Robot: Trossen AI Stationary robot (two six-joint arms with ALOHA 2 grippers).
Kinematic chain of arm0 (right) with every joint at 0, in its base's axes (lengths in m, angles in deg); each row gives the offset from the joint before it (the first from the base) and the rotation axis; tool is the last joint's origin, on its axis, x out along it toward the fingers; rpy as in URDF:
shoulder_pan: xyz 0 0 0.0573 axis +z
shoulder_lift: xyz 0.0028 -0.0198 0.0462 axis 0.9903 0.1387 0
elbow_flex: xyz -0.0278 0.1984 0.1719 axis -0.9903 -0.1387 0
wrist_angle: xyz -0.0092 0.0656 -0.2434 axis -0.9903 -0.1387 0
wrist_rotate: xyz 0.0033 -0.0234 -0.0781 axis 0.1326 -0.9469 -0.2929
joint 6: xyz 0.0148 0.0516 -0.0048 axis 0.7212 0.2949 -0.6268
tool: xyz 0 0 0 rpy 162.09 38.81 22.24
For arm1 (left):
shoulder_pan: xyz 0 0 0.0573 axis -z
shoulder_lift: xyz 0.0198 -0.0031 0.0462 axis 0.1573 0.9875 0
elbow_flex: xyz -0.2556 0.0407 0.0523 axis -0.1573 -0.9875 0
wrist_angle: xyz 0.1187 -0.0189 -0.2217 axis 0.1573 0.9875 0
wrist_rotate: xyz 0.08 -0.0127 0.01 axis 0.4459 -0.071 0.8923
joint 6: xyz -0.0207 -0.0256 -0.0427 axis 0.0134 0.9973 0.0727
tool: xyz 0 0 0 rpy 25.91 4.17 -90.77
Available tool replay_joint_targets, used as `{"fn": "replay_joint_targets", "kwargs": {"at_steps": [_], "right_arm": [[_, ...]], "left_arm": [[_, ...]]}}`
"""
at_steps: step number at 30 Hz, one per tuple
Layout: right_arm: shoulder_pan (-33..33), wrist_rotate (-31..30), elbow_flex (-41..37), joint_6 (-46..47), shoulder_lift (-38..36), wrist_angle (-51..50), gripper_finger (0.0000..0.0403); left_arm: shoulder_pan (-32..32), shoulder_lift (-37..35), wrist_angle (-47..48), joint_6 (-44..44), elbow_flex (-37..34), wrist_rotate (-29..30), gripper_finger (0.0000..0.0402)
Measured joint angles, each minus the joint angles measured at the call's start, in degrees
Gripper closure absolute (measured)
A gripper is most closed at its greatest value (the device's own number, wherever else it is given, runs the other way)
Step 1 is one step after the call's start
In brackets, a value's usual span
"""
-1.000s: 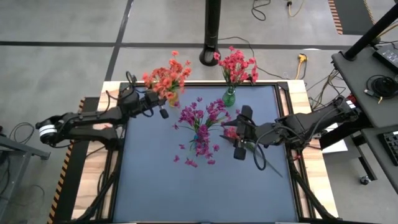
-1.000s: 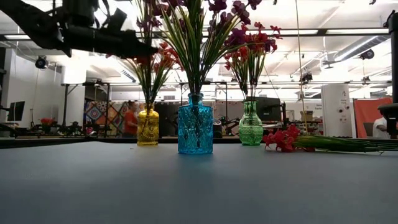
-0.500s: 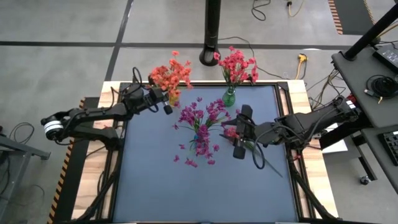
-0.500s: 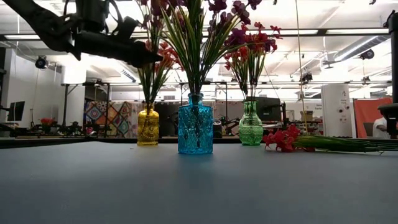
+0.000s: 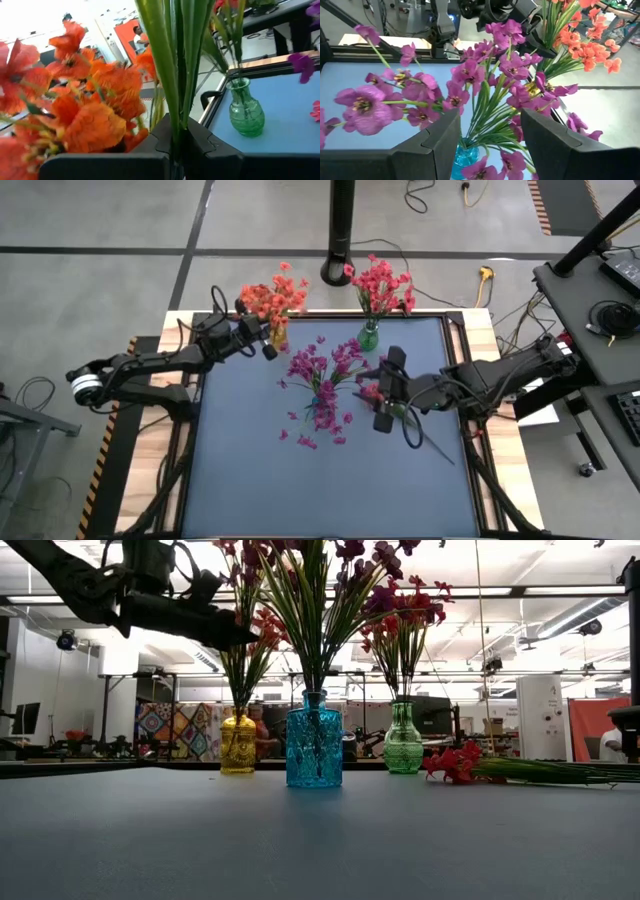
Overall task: Sort flowers into vase by color
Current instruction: Put the orange flower into the yellow vase
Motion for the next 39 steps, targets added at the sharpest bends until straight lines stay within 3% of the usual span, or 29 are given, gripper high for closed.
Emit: {"fn": "replay_joint_targets", "kwargs": {"at_steps": [39], "right_arm": [[-0.60,0.03,-0.11,0.14,0.00,-0.80,0.0199]], "left_arm": [[-1.04,0.25,1.17,7.30,-0.71,0.76,0.0401]]}}
